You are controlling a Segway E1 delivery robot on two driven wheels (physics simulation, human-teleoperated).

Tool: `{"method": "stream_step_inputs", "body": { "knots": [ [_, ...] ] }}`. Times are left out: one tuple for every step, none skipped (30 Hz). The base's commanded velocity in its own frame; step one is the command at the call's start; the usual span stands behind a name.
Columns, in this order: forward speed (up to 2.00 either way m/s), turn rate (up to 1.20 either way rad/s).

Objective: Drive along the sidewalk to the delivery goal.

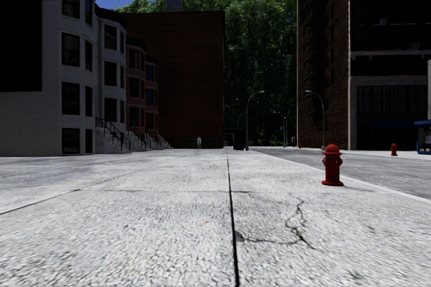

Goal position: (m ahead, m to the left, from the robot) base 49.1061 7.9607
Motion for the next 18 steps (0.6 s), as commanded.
{"method": "stream_step_inputs", "body": {
  "knots": [
    [2.00, 0.00],
    [2.00, 0.00],
    [2.00, 0.00],
    [2.00, 0.00],
    [2.00, 0.00],
    [2.00, 0.00],
    [2.00, 0.00],
    [2.00, 0.00],
    [2.00, 0.00],
    [2.00, 0.00],
    [2.00, 0.00],
    [2.00, 0.00],
    [2.00, 0.00],
    [2.00, 0.00],
    [2.00, 0.00],
    [2.00, 0.00],
    [2.00, 0.00],
    [2.00, 0.00]
  ]
}}
